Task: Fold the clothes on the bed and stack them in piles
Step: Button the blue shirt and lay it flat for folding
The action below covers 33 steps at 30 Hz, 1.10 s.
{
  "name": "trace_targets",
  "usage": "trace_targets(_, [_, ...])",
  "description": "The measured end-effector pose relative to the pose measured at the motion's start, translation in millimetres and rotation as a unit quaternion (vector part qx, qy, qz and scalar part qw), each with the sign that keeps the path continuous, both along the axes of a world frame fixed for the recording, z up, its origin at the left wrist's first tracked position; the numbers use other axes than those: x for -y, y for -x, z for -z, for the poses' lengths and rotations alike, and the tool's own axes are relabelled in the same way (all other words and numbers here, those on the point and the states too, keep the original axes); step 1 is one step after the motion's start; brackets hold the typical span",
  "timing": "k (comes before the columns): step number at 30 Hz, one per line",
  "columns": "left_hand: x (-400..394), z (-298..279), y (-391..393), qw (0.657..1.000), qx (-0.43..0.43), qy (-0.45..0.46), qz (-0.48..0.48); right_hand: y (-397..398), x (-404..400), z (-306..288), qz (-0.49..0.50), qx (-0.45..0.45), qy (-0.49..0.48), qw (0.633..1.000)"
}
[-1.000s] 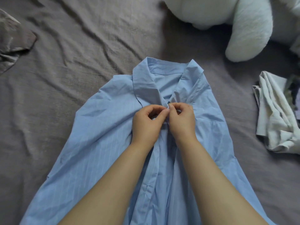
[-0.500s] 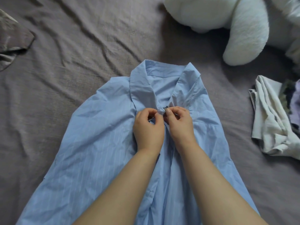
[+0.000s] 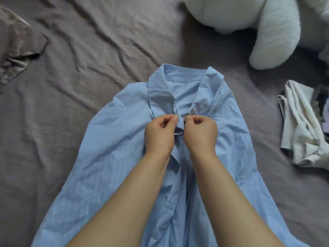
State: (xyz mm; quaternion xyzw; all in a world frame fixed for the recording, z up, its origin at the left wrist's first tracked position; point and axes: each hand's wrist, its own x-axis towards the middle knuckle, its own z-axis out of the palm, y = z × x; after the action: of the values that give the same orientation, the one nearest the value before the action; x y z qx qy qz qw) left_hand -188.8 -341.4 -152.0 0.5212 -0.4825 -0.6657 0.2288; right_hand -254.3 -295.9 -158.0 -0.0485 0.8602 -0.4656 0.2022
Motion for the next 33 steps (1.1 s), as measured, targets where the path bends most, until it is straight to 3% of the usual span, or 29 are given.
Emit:
trace_targets(5, [-1,-10,-7,0.999,-0.022,0.022,0.016,-1,-5,-10,-0.03,-0.009,0.01,0.999])
trace_targets(9, [-4,-14,-10,0.998,-0.048,0.021,0.015,-6,-14,-22,-0.05,0.036,0.048,0.997])
trace_targets(17, [-15,-13,-15,0.997,-0.07,0.001,-0.014,-19,-17,-28,-0.031,0.063,0.068,0.995])
trace_targets(23, [-15,-13,-24,0.996,-0.037,0.076,0.023,-17,-17,-24,0.003,0.193,0.1,0.976])
trace_targets(29, [1,-11,-28,0.994,-0.045,0.072,0.074,-1,-27,-32,-0.084,0.274,0.129,0.949])
trace_targets(33, [4,-8,-28,0.994,-0.046,0.069,0.074,4,-27,-35,-0.127,0.264,0.114,0.949])
